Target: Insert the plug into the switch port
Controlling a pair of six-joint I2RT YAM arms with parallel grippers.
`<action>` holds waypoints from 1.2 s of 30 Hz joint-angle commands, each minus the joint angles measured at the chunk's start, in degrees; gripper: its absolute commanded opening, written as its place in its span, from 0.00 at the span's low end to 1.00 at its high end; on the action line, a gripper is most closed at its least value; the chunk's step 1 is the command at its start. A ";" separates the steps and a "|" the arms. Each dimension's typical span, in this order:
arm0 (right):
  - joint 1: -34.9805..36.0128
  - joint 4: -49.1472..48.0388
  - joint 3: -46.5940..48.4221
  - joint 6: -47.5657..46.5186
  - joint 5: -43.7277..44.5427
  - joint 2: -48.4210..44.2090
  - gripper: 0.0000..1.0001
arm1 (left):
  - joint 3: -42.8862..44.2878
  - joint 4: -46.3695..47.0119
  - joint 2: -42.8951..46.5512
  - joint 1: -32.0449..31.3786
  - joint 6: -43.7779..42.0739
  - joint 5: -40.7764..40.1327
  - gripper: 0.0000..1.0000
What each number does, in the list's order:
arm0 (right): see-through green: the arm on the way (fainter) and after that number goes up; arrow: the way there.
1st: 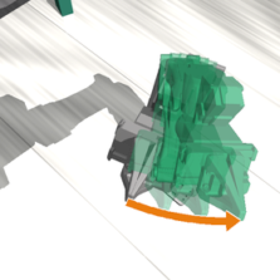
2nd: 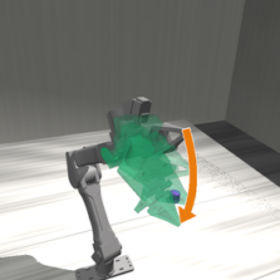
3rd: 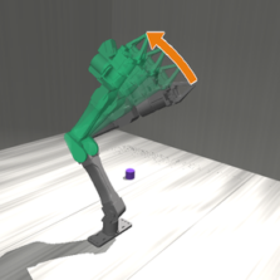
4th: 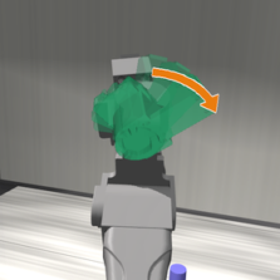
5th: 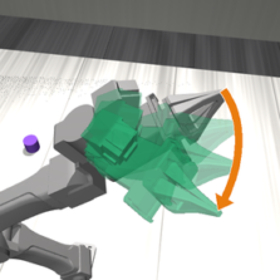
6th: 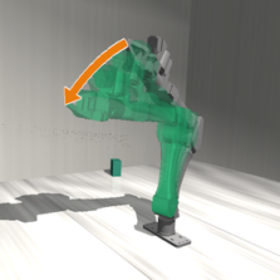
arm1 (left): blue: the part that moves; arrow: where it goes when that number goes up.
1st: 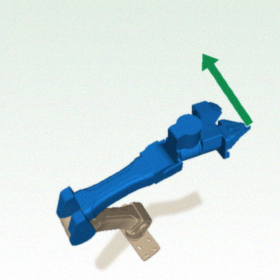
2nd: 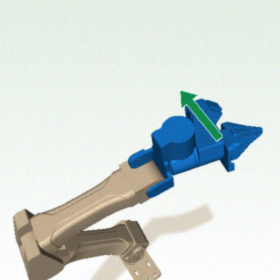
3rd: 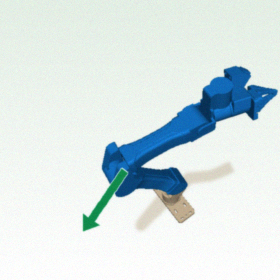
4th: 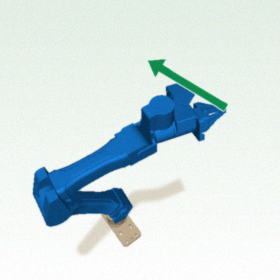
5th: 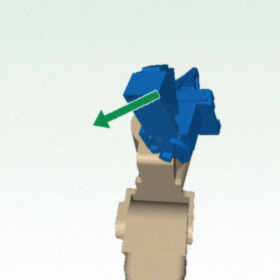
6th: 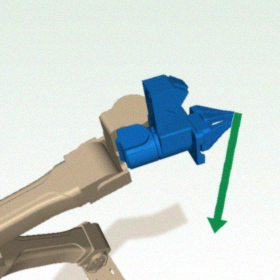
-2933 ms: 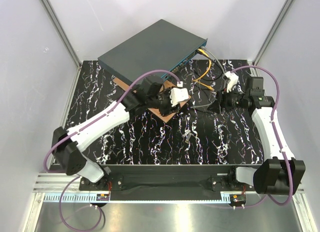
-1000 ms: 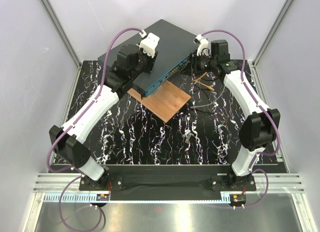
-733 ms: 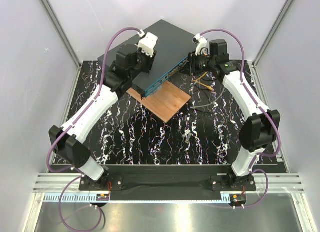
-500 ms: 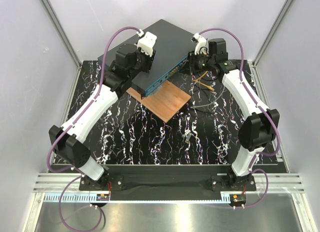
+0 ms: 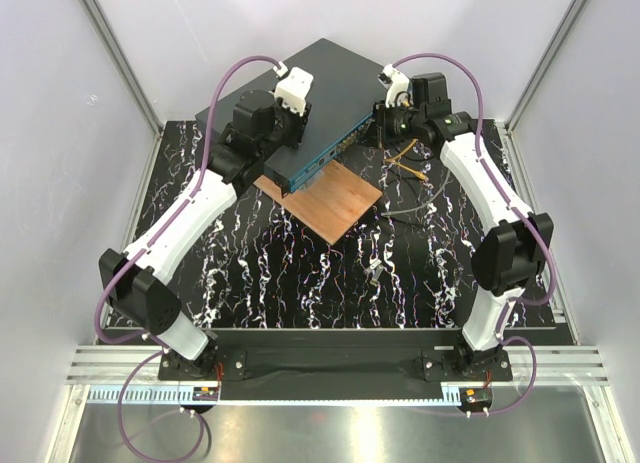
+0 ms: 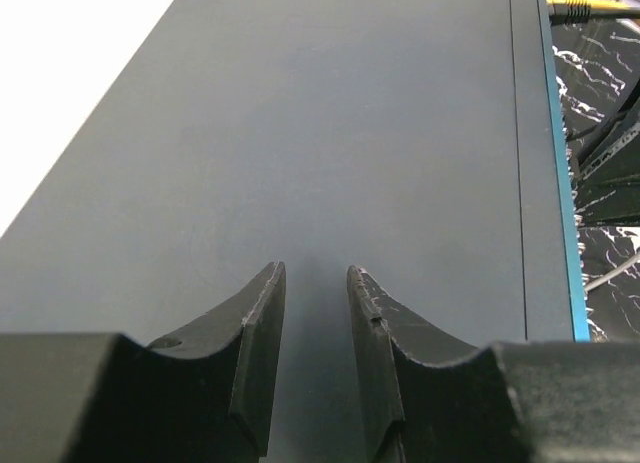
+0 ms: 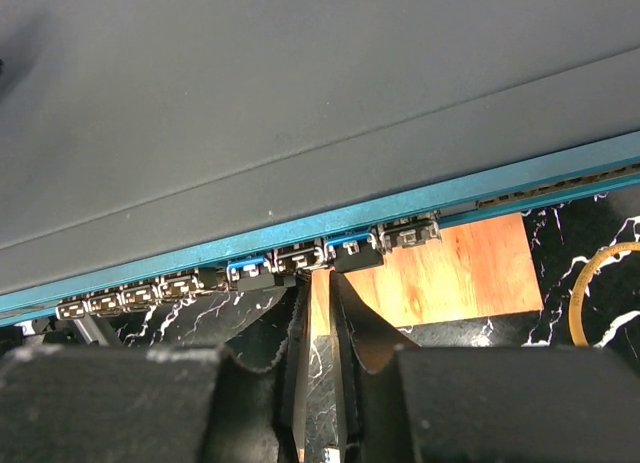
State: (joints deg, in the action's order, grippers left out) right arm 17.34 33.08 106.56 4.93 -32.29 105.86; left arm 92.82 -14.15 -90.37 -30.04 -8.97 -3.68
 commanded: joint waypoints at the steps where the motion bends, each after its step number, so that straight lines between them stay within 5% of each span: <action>1: 3.04 -10.23 4.97 0.08 2.67 1.98 0.18 | -1.14 1.59 0.46 0.33 0.45 0.34 0.36; 9: 3.66 -8.65 2.34 -1.93 4.51 0.32 0.19 | -2.38 1.49 1.42 0.42 0.27 4.64 0.38; 19: -8.55 -5.31 -16.98 -4.67 -4.17 -16.02 0.27 | 2.19 -0.35 2.13 -0.80 -2.79 18.70 0.43; 30: -17.07 1.19 -33.33 -10.29 -8.31 -29.48 0.66 | 5.36 -15.36 -2.26 -13.98 -16.60 31.97 0.48; 36: -21.03 4.01 -37.65 -10.99 -8.49 -31.07 0.78 | 3.96 -20.82 -9.21 -18.73 -20.20 29.62 0.48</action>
State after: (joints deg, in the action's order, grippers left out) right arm -2.72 35.05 70.43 -4.82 -39.16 76.23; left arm 96.77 -30.57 -96.64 -47.44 -25.36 25.89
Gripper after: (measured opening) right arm 0.765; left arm 0.482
